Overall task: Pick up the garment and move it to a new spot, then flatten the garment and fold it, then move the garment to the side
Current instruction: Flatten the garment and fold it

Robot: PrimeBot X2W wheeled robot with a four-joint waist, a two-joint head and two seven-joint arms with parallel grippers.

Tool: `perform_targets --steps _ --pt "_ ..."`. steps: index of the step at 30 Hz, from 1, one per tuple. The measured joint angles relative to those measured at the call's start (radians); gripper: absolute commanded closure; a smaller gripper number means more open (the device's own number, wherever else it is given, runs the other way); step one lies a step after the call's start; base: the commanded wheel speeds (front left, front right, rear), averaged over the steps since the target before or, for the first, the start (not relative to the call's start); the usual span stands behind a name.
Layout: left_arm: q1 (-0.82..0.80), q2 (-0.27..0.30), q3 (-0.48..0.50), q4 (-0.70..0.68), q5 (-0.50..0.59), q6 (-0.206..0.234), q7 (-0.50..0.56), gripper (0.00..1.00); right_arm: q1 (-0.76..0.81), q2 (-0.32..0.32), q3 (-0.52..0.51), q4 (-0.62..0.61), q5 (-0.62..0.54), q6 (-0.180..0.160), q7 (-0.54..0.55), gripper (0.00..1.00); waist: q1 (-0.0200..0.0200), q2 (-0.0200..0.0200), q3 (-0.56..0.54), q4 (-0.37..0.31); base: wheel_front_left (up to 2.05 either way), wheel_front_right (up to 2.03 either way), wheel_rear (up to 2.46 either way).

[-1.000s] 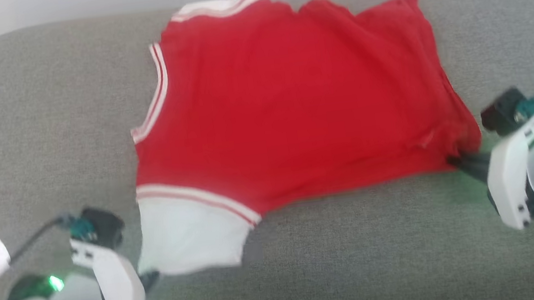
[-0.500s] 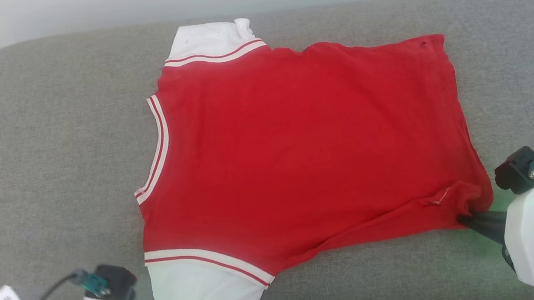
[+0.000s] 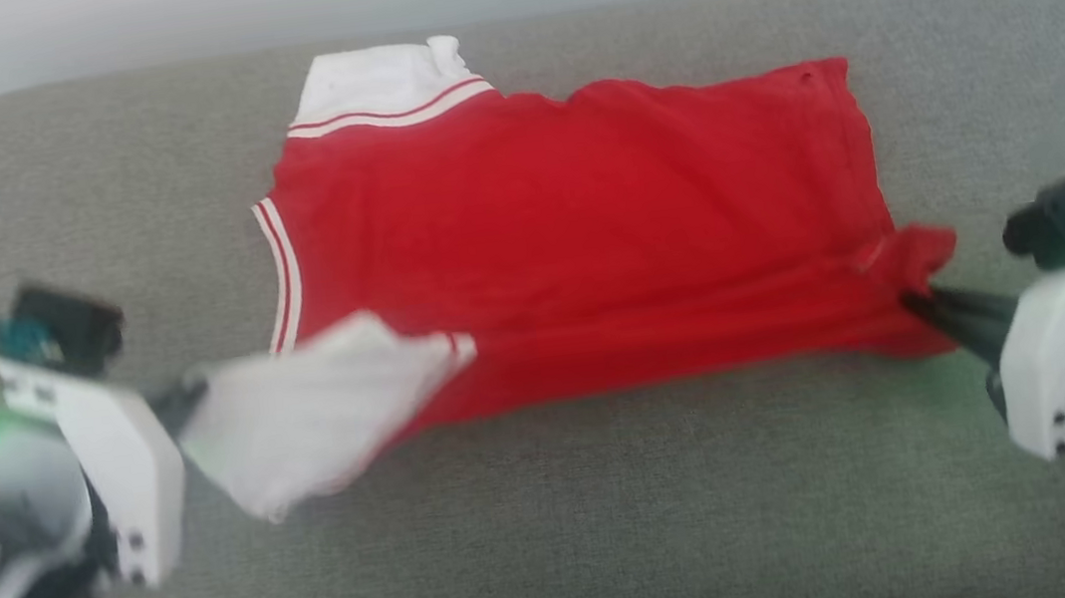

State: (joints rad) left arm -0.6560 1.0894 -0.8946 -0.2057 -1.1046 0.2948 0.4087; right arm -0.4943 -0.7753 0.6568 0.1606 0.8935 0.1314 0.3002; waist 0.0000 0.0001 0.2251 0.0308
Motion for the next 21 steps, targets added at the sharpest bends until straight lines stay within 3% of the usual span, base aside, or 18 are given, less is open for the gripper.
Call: perform_targets --steps 11,21 --pt "-0.288 -0.203 -0.018 0.405 0.099 -0.22 0.054 1.0 -0.139 0.153 -0.081 0.098 -0.11 0.0 0.063 1.0 0.0 0.0 0.084 -0.033 0.0 0.0 0.0" --pt "-0.383 -0.365 -0.068 0.735 0.1 -0.356 0.088 1.0 -0.245 0.267 -0.044 0.256 -0.136 0.0 0.079 1.0 0.0 -0.0001 0.16 -0.059 0.0 0.0 0.0"
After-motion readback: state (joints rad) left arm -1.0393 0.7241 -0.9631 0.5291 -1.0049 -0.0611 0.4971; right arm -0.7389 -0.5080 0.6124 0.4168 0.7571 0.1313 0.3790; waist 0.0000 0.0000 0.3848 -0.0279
